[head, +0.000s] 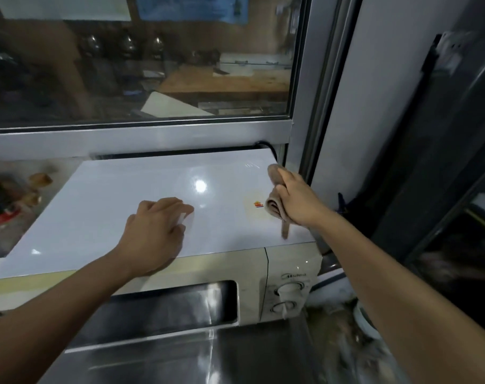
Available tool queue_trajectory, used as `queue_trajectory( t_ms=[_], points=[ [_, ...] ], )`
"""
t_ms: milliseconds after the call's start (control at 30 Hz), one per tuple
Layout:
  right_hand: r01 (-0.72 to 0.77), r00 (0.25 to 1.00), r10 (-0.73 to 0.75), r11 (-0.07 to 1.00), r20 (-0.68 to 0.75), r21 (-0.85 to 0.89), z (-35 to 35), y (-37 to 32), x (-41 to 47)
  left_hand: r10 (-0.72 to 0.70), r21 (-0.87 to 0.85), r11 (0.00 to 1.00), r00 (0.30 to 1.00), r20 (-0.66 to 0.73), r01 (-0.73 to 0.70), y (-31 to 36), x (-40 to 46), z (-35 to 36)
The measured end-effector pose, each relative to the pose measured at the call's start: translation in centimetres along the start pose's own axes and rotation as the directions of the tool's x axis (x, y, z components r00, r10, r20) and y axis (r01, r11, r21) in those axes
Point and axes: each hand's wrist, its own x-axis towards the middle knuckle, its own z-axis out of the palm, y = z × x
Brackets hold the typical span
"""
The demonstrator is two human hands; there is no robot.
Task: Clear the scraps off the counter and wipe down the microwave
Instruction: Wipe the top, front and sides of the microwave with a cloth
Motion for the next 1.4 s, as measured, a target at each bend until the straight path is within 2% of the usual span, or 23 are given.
queue_trajectory(
  t_ms=[167, 233, 300, 433, 567, 633, 700, 800, 833, 900, 967, 1067, 1267, 1333, 1400],
  points=[
    [0.041, 0.999, -0.037, 0.992, 0.037, -0.121, 0.4, 0.6, -6.8, 0.026, -0.027, 0.999, 0.998, 0.051, -0.025, -0.3, -0.1, -0.4],
    [0.046, 0.999, -0.041, 0.987, 0.034, -0.157, 0.4, 0.3, -8.2, 0.032, -0.074, 0.997, 0.997, 0.072, -0.027, -0.7, -0.4, -0.8],
    [0.033, 0.999, -0.031, 0.972, 0.01, -0.231, 0.3, -0.7, -8.3, 0.045, -0.041, 0.998, 0.998, 0.054, -0.042, -1.7, -1.1, -1.5],
    [0.096, 0.985, -0.149, 0.892, -0.088, -0.441, 2.4, -5.3, -7.7, -0.021, 0.082, 0.996, 1.0, -0.011, 0.022, -6.0, -3.2, -3.7],
    [0.223, 0.96, -0.279, 0.82, -0.029, -0.527, 7.9, -12.6, -7.2, -0.094, 0.138, 0.986, 0.995, 0.033, 0.089, -11.2, -4.9, -5.7],
    [0.294, 0.937, -0.35, 0.81, -0.015, -0.507, 10.6, -15.9, -7.0, -0.095, 0.14, 0.987, 0.993, 0.077, 0.083, -12.7, -5.6, -6.0],
    [0.349, 0.923, -0.385, 0.84, -0.004, -0.415, 11.8, -17.6, -7.1, -0.076, 0.101, 0.992, 0.995, 0.063, 0.07, -13.2, -6.0, -6.0],
    [0.423, 0.903, -0.423, 0.839, 0.077, -0.342, 10.3, -16.3, -7.2, -0.036, 0.04, 0.999, 0.997, 0.068, 0.033, -13.3, -6.5, -6.1],
    [0.398, 0.915, -0.397, 0.86, 0.071, -0.32, 9.3, -14.9, -7.1, -0.039, 0.031, 0.999, 0.997, 0.073, 0.037, -13.4, -6.7, -6.3],
    [0.214, 0.976, -0.217, 0.932, 0.023, -0.293, 7.2, -12.2, -6.7, -0.063, 0.029, 0.998, 0.998, 0.03, 0.062, -14.3, -7.4, -6.4],
    [0.075, 0.996, -0.088, 0.941, -0.024, -0.331, 6.3, -10.6, -6.0, -0.104, 0.018, 0.994, 0.994, -0.041, 0.104, -15.7, -8.2, -6.5],
    [0.033, 0.991, -0.082, 0.913, -0.105, -0.408, 8.2, -12.9, -4.9, -0.114, -0.062, 0.992, 0.993, -0.042, 0.111, -17.5, -8.9, -6.7],
    [0.346, 0.934, -0.357, 0.874, 0.035, -0.342, 16.6, -23.3, -3.8, -0.105, -0.209, 0.973, 0.994, -0.029, 0.097, -18.4, -9.4, -6.3],
    [0.449, 0.888, -0.458, 0.84, 0.045, -0.304, 17.9, -24.7, -4.2, -0.091, -0.222, 0.971, 0.996, -0.009, 0.087, -18.8, -9.4, -6.4],
    [0.51, 0.86, -0.5, 0.833, 0.102, -0.216, 16.8, -23.9, -4.5, -0.086, -0.25, 0.965, 0.996, -0.003, 0.082, -19.4, -9.5, -6.6]
  ],
)
